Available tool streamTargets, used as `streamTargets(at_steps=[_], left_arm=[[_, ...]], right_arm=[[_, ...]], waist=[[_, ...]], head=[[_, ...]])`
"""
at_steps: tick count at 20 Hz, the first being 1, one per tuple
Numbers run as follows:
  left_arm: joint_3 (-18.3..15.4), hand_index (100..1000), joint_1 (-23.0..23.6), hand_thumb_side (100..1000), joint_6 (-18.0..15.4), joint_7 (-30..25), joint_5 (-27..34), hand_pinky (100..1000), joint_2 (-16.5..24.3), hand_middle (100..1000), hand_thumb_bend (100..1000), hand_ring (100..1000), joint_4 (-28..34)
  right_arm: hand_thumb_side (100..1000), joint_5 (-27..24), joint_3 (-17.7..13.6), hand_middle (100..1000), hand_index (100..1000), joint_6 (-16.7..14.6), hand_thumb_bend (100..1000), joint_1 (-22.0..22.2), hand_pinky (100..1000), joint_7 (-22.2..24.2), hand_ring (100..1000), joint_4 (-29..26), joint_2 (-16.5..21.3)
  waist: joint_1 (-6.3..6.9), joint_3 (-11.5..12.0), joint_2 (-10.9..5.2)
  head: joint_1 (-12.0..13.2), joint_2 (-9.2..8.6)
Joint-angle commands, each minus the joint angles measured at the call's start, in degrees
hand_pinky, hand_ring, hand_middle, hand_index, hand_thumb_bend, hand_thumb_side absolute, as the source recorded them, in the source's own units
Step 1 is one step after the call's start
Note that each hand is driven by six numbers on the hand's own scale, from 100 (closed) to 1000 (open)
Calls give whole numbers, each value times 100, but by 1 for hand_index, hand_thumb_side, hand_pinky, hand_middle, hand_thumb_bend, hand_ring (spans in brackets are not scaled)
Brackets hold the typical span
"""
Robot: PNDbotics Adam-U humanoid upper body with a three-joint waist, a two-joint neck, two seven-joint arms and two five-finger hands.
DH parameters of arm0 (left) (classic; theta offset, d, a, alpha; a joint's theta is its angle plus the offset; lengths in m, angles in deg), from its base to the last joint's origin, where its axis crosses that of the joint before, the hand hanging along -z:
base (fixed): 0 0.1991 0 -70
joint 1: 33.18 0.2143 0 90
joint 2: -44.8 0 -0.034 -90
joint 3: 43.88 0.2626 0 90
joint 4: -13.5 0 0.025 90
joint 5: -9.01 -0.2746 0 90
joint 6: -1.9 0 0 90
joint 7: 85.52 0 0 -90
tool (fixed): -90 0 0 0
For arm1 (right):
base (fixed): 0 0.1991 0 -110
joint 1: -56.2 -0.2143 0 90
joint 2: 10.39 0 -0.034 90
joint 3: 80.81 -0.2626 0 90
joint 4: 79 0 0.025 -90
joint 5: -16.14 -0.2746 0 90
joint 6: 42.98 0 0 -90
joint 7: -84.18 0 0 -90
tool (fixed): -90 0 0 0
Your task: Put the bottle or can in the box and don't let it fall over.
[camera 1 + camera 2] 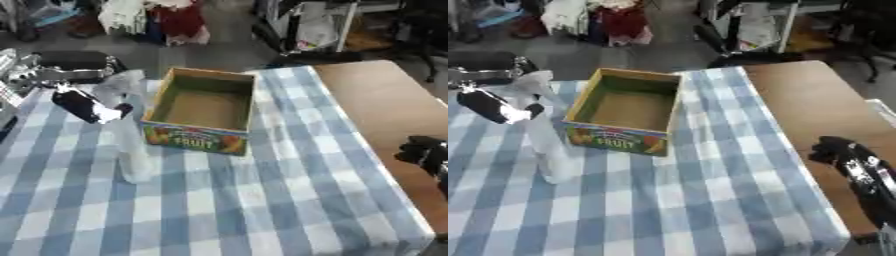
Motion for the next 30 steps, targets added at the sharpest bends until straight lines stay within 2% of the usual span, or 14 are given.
streamTargets(at_steps=[1,5,11,15,20,22,30], left_arm=[[-133,605,-103,190,-1465,-1349,45,377,86,315,100,345,94],[-184,475,-106,221,-1436,-1059,239,259,102,169,100,229,161],[-288,417,-151,196,-1430,-935,522,246,237,108,100,175,331],[-484,405,-244,176,-1366,-864,642,251,404,100,100,166,453],[-808,413,-479,136,-1201,-473,485,284,545,100,100,167,456],[-887,414,-567,125,-1124,-244,384,312,542,100,100,168,391],[-1045,432,-845,100,-918,728,-326,316,295,116,100,177,280]], right_arm=[[776,-30,-21,684,803,15,100,-63,805,-3,706,-75,104],[776,-32,-23,684,803,18,100,-63,805,-5,706,-72,102],[777,-33,-24,684,803,23,100,-65,806,-4,706,-72,102],[776,-29,-30,684,803,25,100,-60,806,-8,706,-68,108],[776,-25,-30,684,803,31,100,-55,806,-9,706,-69,109],[775,-25,-29,684,803,34,100,-54,806,-8,706,-70,109],[776,-28,-14,683,804,39,100,-52,806,6,706,-64,106]], waist=[[-9,0,-65],[-13,4,-66],[-12,10,-72],[-10,18,-82],[-7,32,-104],[-6,31,-112],[-7,-27,-121]], head=[[12,-75],[13,-82],[19,-85],[16,-69],[-13,-56],[-15,-51],[-15,-41]])
